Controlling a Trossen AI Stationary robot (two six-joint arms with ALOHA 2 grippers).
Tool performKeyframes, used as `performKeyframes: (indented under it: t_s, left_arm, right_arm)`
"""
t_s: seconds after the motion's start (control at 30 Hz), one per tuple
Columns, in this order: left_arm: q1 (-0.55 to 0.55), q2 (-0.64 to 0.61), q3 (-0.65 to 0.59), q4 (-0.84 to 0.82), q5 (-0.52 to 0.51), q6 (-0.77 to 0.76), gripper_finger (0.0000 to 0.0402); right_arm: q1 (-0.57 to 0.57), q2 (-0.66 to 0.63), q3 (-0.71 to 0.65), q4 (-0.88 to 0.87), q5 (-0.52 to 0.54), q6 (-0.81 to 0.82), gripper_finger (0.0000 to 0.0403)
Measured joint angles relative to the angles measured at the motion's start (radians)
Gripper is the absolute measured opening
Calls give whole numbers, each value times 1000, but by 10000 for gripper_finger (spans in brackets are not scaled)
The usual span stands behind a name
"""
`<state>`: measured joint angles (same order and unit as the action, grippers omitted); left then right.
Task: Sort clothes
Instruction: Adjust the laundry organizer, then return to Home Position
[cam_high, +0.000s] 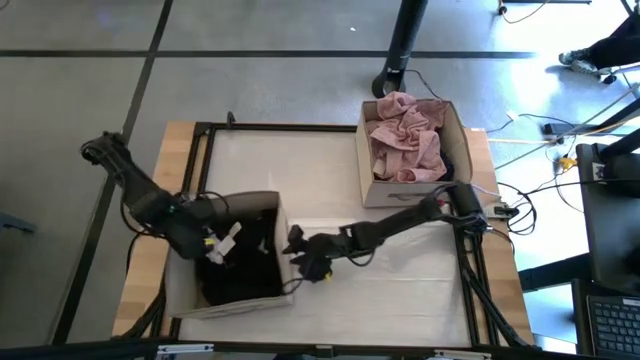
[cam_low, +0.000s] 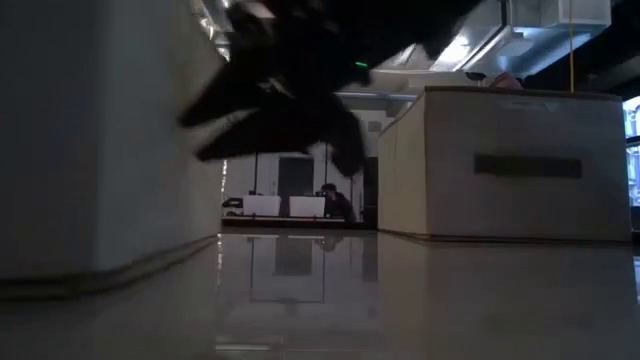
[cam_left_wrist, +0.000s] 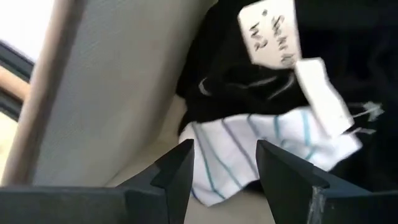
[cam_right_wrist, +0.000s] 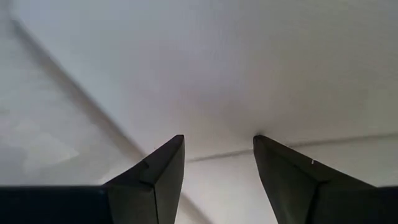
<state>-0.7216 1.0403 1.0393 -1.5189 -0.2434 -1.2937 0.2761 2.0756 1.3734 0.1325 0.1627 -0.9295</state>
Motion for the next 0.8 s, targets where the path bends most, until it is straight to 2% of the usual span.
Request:
performKeyframes:
  t_s: [0.13, 0.33, 0.4, 0.6, 0.73, 0.8]
  left_arm:
    - [-49, -56, 0, -5, -26, -60, 164]
    - [-80, -111, 0, 30, -202, -27, 164]
    - [-80, -123, 0, 58, -278, 24, 164]
    - [-78, -150, 1, 242, -482, 244, 164]
    - [-69, -164, 1, 356, -651, 404, 164]
    - [-51, -170, 1, 383, -694, 484, 163]
  right_arm:
    - [-11, 64, 110, -6, -54, 21, 198]
    - [-3, 106, 173, -49, -124, 31, 198]
    - [-4, 99, 187, -121, -105, 32, 198]
    - [12, -66, 212, -406, -24, 37, 198]
    - [21, -199, 210, -650, -23, 86, 198]
    - [19, -273, 198, -733, -29, 116, 198]
